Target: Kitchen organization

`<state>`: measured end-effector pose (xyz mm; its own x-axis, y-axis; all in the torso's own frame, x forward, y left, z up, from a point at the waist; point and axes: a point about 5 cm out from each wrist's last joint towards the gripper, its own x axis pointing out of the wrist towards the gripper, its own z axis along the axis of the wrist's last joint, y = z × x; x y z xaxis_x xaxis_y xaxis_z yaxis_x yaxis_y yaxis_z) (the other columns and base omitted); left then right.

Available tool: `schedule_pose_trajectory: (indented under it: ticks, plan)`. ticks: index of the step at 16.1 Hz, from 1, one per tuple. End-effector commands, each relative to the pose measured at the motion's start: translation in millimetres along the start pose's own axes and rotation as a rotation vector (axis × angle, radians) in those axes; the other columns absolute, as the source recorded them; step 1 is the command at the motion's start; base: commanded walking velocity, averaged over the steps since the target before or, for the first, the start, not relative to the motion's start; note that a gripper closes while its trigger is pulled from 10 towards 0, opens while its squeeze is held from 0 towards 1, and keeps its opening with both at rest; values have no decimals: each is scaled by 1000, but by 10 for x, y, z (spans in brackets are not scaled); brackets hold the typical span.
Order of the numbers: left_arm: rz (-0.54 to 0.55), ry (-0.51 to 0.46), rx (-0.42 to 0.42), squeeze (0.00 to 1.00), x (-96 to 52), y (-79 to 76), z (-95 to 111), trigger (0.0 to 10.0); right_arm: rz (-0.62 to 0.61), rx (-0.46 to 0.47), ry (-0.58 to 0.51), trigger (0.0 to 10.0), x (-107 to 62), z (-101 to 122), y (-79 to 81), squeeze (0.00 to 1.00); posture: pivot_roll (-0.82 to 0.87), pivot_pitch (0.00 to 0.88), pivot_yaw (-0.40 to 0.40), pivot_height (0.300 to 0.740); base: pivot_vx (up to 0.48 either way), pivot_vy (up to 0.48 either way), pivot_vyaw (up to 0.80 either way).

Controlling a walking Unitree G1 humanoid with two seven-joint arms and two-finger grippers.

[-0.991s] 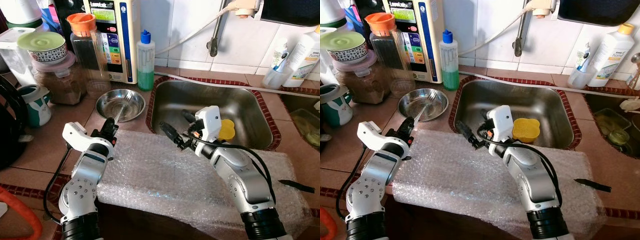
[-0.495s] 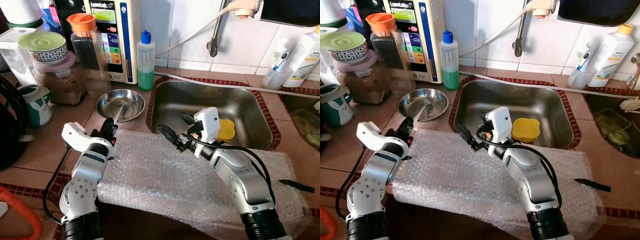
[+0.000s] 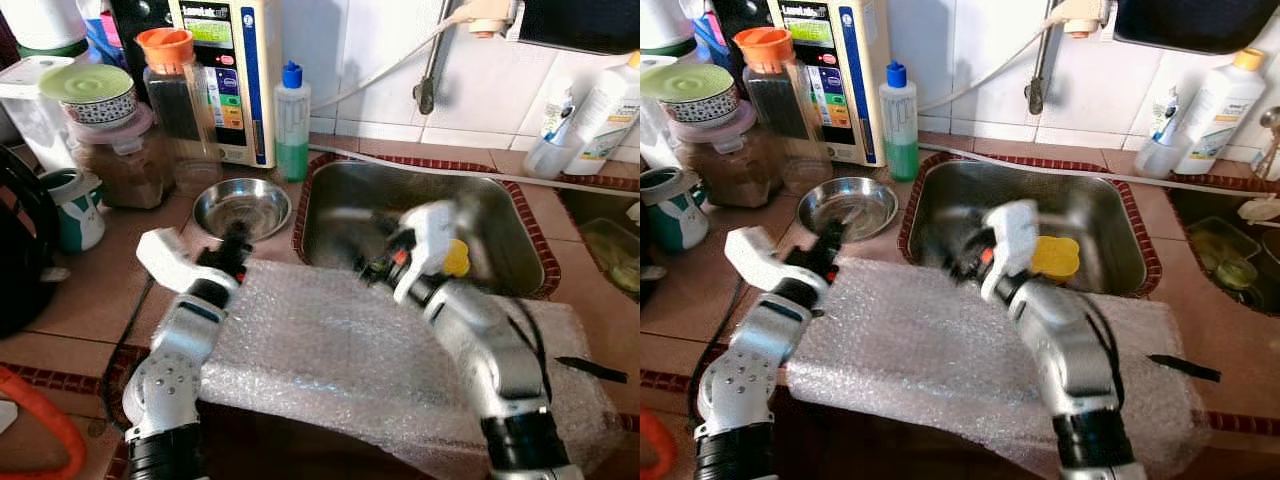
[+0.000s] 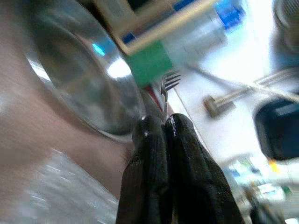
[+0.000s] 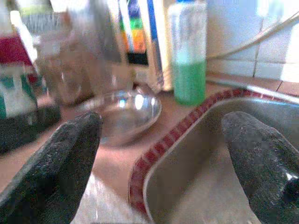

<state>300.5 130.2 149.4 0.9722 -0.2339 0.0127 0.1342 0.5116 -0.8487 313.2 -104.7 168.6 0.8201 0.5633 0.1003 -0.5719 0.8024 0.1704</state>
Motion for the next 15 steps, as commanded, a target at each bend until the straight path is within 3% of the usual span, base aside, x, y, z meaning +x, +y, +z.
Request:
schedule_pose_trajectory:
  ticks: [1,5,8,9,13,15]
  plan:
    - [-109,31,-10,0,23,-209,-47,0,-35,66,-8,10000,0,21,-60,0,-6,0,14,740,0,0,0]
    - [-265,70,-22,0,105,-492,-71,0,-75,448,-110,10000,44,118,-93,0,-8,0,14,740,0,0,0]
    - [-330,111,-40,0,133,-611,-111,0,-76,538,-128,10000,53,128,-101,0,-12,0,21,740,0,0,0]
    - [-333,152,-98,0,155,-627,-176,0,-68,591,-147,10000,58,150,-97,0,-15,0,26,740,0,0,0]
    - [-405,289,-70,0,160,-717,-333,0,-54,631,-158,10000,78,191,-80,0,-30,0,44,740,0,0,0]
    - [-424,308,-73,0,151,-732,-341,0,-59,645,-160,10000,90,194,-82,0,-29,0,48,740,0,0,0]
